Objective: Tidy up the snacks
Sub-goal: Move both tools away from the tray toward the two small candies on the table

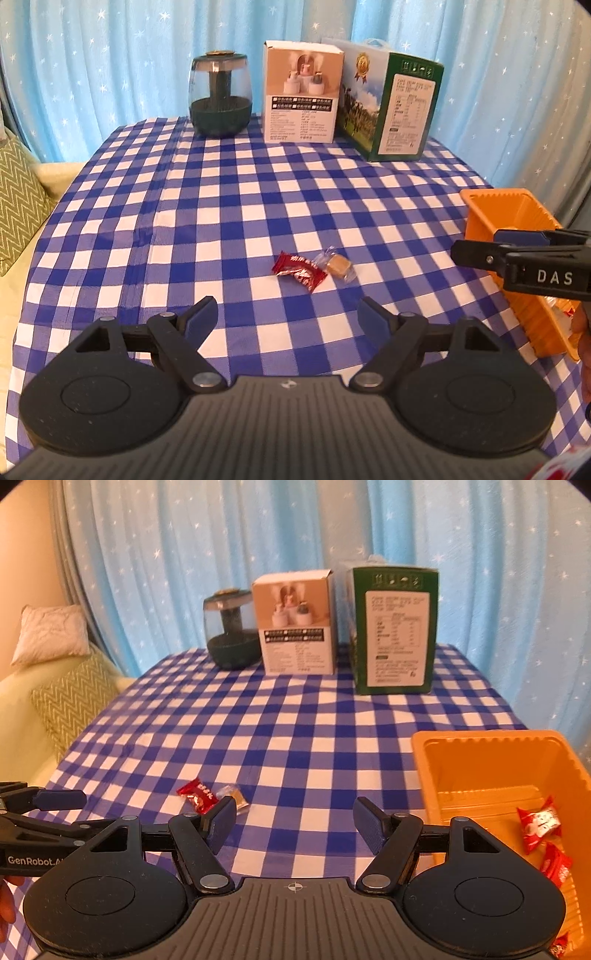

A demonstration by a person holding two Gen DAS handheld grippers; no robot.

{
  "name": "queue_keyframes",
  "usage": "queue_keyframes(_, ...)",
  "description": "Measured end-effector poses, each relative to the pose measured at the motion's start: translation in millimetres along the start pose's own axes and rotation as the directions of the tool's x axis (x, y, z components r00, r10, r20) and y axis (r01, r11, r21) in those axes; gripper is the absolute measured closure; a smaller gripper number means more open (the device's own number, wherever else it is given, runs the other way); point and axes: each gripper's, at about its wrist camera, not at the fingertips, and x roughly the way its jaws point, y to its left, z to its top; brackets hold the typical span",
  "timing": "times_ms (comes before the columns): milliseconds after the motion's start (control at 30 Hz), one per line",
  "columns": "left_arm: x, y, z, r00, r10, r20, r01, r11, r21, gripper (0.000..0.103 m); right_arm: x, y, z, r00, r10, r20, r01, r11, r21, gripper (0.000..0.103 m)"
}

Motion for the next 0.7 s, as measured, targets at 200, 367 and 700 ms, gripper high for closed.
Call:
queue_keyframes(200,7.2,6.2,-2.4,1.000,0.005,-0.014,-0.005,1.000,-0.019,0.022,19.7,7.8,-0.8,0.999,0.019,-0.043,-0.020,1.000,-0.023,0.033)
queue_keyframes(367,14.3,7.9,-1.9,1.000,0.006,-0.021,-0.007,1.000,-0.021,0.021,33.3,13.6,-3.9,0.997,0.029,-0.078,-0.033,0.998,-0.054,0.033)
queue_keyframes(700,38.7,12.9,5.1,0.998,0.023,-0.054,-0.021,0.999,0.026,0.022,60.9,21.0,-6.0,0.992,0.097,-0.081,-0.106,0.988,-0.113,0.034)
